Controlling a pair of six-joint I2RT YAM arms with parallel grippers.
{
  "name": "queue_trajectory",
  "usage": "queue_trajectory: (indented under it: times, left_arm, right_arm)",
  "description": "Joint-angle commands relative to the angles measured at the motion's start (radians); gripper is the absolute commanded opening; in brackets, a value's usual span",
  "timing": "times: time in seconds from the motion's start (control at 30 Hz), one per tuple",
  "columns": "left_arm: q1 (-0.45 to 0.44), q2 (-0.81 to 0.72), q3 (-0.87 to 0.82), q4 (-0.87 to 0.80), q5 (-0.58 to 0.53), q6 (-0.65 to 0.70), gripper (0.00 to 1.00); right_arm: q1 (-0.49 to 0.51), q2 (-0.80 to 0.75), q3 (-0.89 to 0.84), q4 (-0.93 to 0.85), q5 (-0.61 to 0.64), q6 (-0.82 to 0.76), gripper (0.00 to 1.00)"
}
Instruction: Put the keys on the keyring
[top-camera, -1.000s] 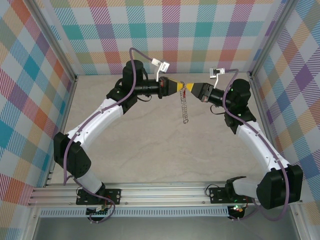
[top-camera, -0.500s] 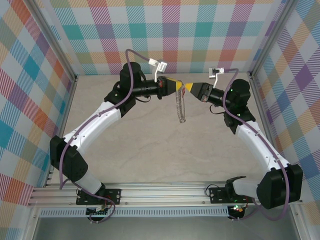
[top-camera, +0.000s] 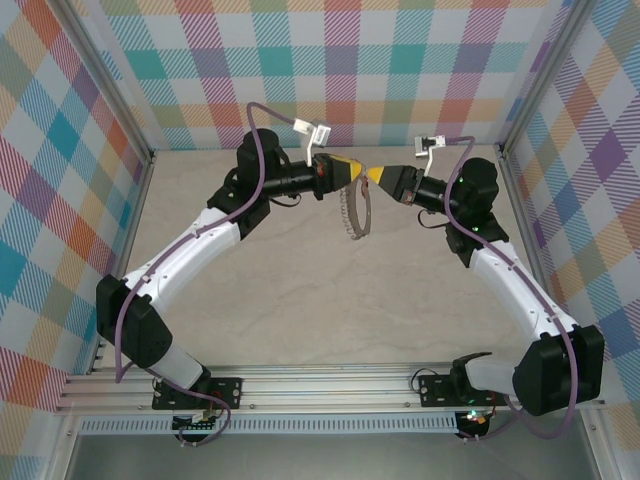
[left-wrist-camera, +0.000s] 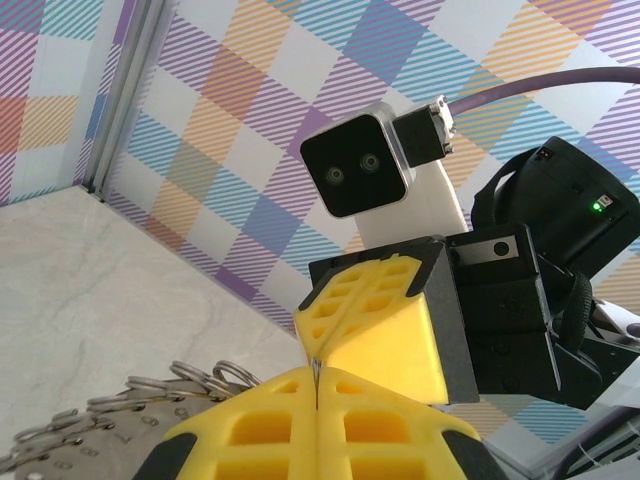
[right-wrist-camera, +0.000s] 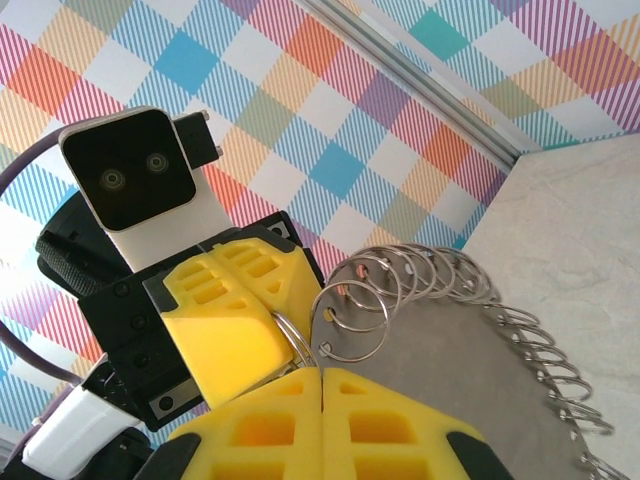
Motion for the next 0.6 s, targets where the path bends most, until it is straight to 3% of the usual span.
queue_trajectory:
  times: [0.0,0.4,0.57]
  left_arm:
    - [0.0,-0.059,-0.004,0.14,-0.046,-0.027,0.0]
    - [-0.003,-0.056,-0.018,0.157,-0.053,-0.042,0.0]
    - [-0.003,-0.063,-0.023,0.154,-0.056,-0.042,0.0]
  right_arm:
    - [0.015,0.016,0.002,0.012,-0.065,0.038,0.0]
    - [0.074,0.011,0.055,-0.153,-0.11,-0.081,0.02]
    - [0.05,-0.032,0.046,-0.245,-0.091,-0.139,0.39]
